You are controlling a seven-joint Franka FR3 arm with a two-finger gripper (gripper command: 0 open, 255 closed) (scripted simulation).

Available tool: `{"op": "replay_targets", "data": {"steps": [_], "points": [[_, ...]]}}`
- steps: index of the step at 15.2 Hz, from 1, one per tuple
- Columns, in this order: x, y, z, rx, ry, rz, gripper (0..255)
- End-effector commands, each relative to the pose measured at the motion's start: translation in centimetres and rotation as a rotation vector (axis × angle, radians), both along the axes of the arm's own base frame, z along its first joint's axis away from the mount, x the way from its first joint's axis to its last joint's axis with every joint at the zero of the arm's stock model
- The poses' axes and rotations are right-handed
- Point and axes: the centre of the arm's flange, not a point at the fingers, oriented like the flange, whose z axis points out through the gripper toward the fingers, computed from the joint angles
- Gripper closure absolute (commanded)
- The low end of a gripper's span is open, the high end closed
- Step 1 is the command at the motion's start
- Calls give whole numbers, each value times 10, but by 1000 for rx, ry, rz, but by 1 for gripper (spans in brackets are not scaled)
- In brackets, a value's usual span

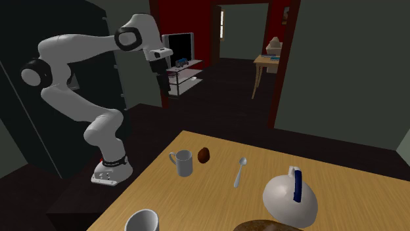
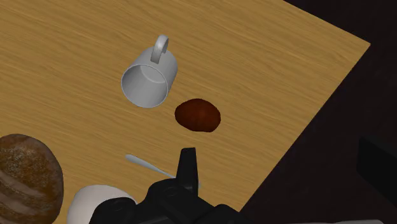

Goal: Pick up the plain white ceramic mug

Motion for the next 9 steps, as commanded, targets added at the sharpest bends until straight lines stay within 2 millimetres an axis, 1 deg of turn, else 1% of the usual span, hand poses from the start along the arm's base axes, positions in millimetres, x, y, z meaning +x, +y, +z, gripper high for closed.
{"op": "replay_targets", "data": {"steps": [1,9], "points": [[0,0,0,0,0,0,0],[43,-70,-75,7,94,131,0]]}}
